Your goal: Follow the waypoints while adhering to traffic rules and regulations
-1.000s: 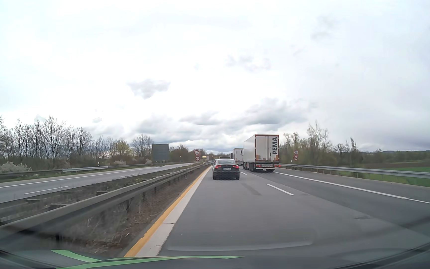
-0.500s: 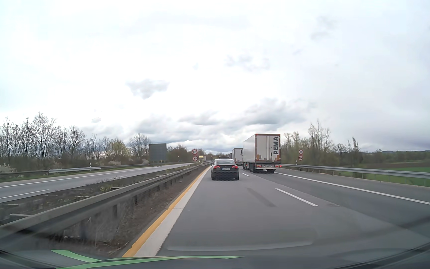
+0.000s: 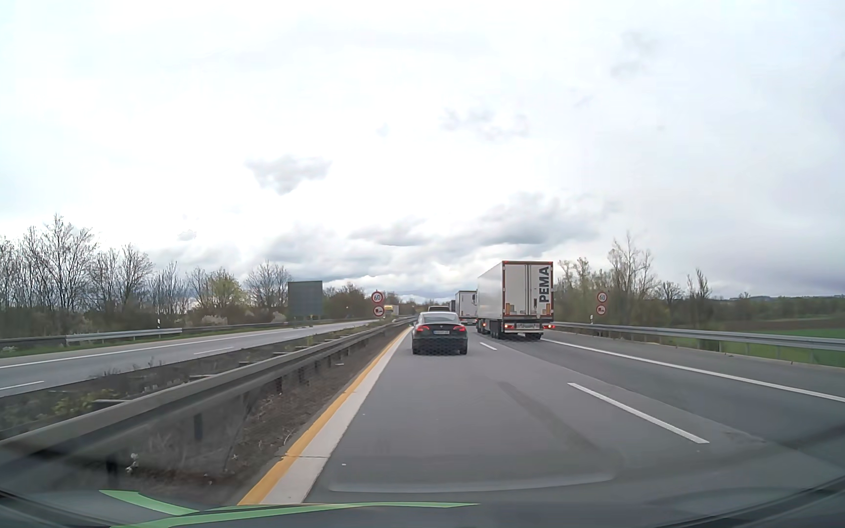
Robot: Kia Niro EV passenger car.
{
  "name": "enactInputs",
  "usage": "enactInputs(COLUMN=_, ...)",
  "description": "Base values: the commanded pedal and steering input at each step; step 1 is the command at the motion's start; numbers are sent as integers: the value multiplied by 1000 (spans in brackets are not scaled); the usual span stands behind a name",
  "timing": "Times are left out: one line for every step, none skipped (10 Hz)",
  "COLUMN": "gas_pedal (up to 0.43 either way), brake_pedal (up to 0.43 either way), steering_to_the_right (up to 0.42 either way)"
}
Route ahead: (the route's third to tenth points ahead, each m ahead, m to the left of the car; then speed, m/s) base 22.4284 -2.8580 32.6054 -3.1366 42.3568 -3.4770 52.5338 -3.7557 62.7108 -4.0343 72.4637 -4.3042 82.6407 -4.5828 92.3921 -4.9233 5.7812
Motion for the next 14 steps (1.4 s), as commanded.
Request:
enactInputs(gas_pedal=39, brake_pedal=0, steering_to_the_right=3)
enactInputs(gas_pedal=47, brake_pedal=0, steering_to_the_right=3)
enactInputs(gas_pedal=47, brake_pedal=0, steering_to_the_right=3)
enactInputs(gas_pedal=47, brake_pedal=0, steering_to_the_right=3)
enactInputs(gas_pedal=59, brake_pedal=0, steering_to_the_right=3)
enactInputs(gas_pedal=59, brake_pedal=0, steering_to_the_right=3)
enactInputs(gas_pedal=59, brake_pedal=0, steering_to_the_right=2)
enactInputs(gas_pedal=59, brake_pedal=0, steering_to_the_right=2)
enactInputs(gas_pedal=67, brake_pedal=0, steering_to_the_right=2)
enactInputs(gas_pedal=67, brake_pedal=0, steering_to_the_right=1)
enactInputs(gas_pedal=67, brake_pedal=0, steering_to_the_right=1)
enactInputs(gas_pedal=67, brake_pedal=0, steering_to_the_right=1)
enactInputs(gas_pedal=67, brake_pedal=0, steering_to_the_right=0)
enactInputs(gas_pedal=67, brake_pedal=0, steering_to_the_right=0)
